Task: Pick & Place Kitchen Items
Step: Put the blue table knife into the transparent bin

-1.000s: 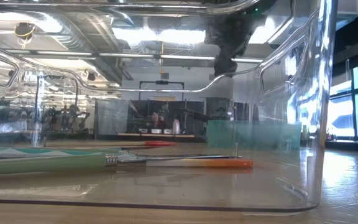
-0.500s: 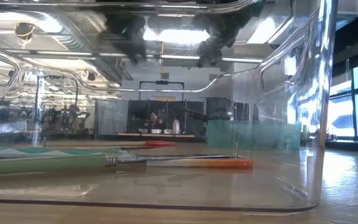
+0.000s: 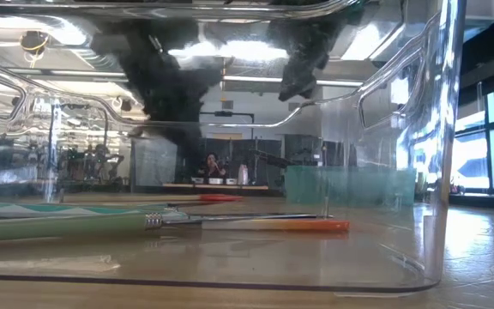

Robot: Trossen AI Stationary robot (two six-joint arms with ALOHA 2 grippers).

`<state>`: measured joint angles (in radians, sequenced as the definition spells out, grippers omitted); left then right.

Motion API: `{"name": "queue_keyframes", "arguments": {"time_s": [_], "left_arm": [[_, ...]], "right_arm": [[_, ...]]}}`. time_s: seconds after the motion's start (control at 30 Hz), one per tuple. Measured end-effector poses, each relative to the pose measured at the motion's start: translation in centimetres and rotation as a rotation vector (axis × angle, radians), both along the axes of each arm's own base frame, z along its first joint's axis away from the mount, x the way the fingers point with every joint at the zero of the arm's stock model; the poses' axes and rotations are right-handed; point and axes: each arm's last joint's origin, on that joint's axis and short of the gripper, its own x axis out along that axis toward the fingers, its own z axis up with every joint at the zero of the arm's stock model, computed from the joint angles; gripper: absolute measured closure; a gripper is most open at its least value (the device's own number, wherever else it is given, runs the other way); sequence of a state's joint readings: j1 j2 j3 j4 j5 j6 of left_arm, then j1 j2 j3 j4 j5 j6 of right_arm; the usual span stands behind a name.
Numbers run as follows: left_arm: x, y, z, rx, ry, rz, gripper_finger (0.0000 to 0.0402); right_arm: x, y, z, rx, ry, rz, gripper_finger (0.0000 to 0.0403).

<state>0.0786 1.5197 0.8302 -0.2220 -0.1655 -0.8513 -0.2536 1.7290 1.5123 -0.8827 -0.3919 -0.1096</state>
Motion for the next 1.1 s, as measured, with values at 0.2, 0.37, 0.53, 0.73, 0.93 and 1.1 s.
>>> {"name": "queue_keyframes", "arguments": {"time_s": [0.2, 0.37, 0.53, 0.73, 0.93, 1.1], "left_arm": [[0.7, 0.7, -2.7, -0.018, 0.087, -0.007, 0.04], [1.2, 0.6, -4.1, -0.026, 0.107, -0.007, 0.04], [1.3, 0.6, -5.1, -0.04, 0.139, 0.003, 0.04], [2.3, 0.5, -5.9, -0.101, 0.091, -0.067, 0.04], [3.3, -0.3, -6.4, -0.14, 0.019, -0.173, 0.04], [3.8, -0.5, -6.6, -0.146, 0.017, -0.264, 0.04]], "right_arm": [[-0.2, 0.8, -1.1, -0.012, 0.053, 0.001, 0.0358], [-1.0, 1.2, -2.4, -0.042, 0.156, -0.008, 0.0399], [-2.1, 1.2, -3.9, -0.065, 0.269, -0.025, 0.0401], [-2.9, 0.9, -5.6, -0.054, 0.323, -0.028, 0.0401], [-3.5, 0.4, -6.7, -0.042, 0.346, -0.032, 0.0402], [-3.8, -0.1, -6.9, -0.047, 0.344, -0.003, 0.0402]]}}
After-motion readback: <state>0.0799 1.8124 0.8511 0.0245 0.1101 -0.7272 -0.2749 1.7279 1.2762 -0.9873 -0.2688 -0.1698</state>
